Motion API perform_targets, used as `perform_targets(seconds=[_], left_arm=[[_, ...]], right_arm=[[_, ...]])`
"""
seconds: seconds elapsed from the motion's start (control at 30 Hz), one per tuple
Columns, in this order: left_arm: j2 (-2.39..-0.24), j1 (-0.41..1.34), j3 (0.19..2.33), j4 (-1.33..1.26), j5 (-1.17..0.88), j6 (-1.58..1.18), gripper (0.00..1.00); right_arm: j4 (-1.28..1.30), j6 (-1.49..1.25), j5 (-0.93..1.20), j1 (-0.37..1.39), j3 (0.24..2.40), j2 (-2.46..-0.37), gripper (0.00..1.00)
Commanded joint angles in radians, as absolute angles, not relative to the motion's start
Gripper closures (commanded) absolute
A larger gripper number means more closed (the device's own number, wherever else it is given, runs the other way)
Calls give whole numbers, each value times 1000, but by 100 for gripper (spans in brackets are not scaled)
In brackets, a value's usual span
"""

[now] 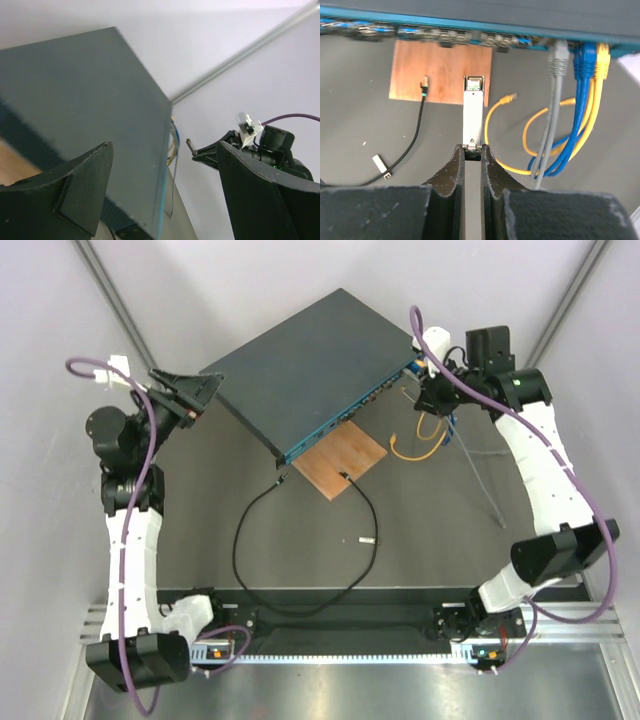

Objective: Insert the plug into the switch port

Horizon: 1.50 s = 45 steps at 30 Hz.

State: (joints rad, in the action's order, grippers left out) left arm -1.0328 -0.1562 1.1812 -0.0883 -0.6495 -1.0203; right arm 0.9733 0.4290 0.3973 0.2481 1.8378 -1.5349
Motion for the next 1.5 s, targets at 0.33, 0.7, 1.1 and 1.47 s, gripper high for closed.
perform_targets(seconds=[0.33,0.7,1.1,1.47], left_arm=[[-1049,-198,985,-138,-667,-1029,9],[-1114,-170,911,-389,-699,-1143,7],[-1173,-107,902,-485,-690,-1157,25],[-1183,-101,904,-468,-695,-1143,79]], right_arm=[[1068,327,313,232,2033,-1700,100],[1077,314,394,203,2062,-1762,100],[1075,293,463,181,2115,-1812,100],[1045,259,442,181,2120,-1836,100]])
